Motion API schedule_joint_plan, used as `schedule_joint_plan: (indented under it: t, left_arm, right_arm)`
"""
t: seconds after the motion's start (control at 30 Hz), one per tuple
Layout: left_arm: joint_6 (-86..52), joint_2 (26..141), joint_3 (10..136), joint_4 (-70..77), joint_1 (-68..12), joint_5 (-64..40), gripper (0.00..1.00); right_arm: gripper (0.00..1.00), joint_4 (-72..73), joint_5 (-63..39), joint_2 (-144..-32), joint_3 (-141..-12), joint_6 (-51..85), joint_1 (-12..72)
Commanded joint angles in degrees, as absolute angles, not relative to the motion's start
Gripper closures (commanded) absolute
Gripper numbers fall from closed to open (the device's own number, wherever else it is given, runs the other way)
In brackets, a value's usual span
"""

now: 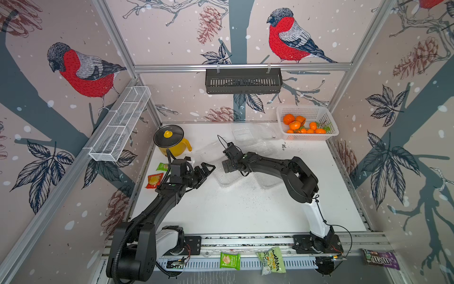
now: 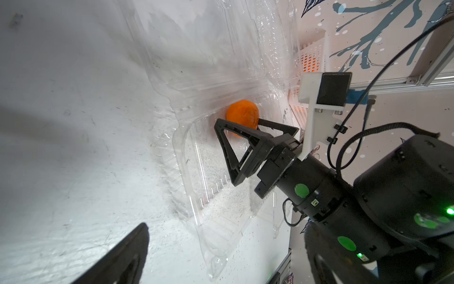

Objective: Take oranges out of containers
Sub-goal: Pick up the orange from the packing box.

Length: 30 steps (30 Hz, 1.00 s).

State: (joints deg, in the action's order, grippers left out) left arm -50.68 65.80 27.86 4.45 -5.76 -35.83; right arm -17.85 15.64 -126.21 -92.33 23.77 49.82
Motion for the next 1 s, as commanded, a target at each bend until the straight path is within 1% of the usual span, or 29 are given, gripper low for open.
schedule_joint_plan:
  t: [0.0, 0.1, 0.2, 0.3, 0.4, 0.5, 0.67, 0.97]
  left_arm:
    - [-51.1, 66.3, 27.6, 7.9, -6.1, -35.6, 0.03]
    - [-51.3, 67.4, 27.7, 8.5, -6.3, -35.8, 0.03]
    - [-51.1, 68.0, 28.1, 8.6, -6.4, -35.7, 0.03]
    - [-51.1, 68.6, 28.7, 8.6, -6.5, -35.7, 0.03]
    - [-51.1, 69.2, 29.1, 8.8, -6.7, -35.6, 0.03]
    - [-51.2, 69.8, 29.4, 9.0, -6.8, -35.6, 0.03]
    - [-51.1, 69.6, 29.9, 8.5, -6.9, -35.4, 0.03]
    - [-49.7, 66.9, 32.9, 4.0, -7.0, -34.0, 0.03]
  right_arm:
    - [0.06, -16.5, 19.1, -127.3, -93.2, 23.3, 49.9]
    - [0.13, -16.5, 19.9, -128.7, -94.2, 23.1, 49.8]
    - [0.22, -16.6, 20.8, -129.6, -94.8, 23.0, 49.9]
    - [0.33, -16.4, 21.4, -130.1, -94.8, 22.8, 49.8]
    - [0.35, -16.4, 21.5, -129.8, -94.6, 22.8, 49.9]
    - [0.42, -16.3, 21.1, -128.8, -94.4, 22.8, 50.0]
    - [0.43, -16.5, 19.3, -125.8, -93.5, 23.5, 50.1]
    - [0.43, -17.2, 11.0, -119.5, -94.3, 25.1, 48.7]
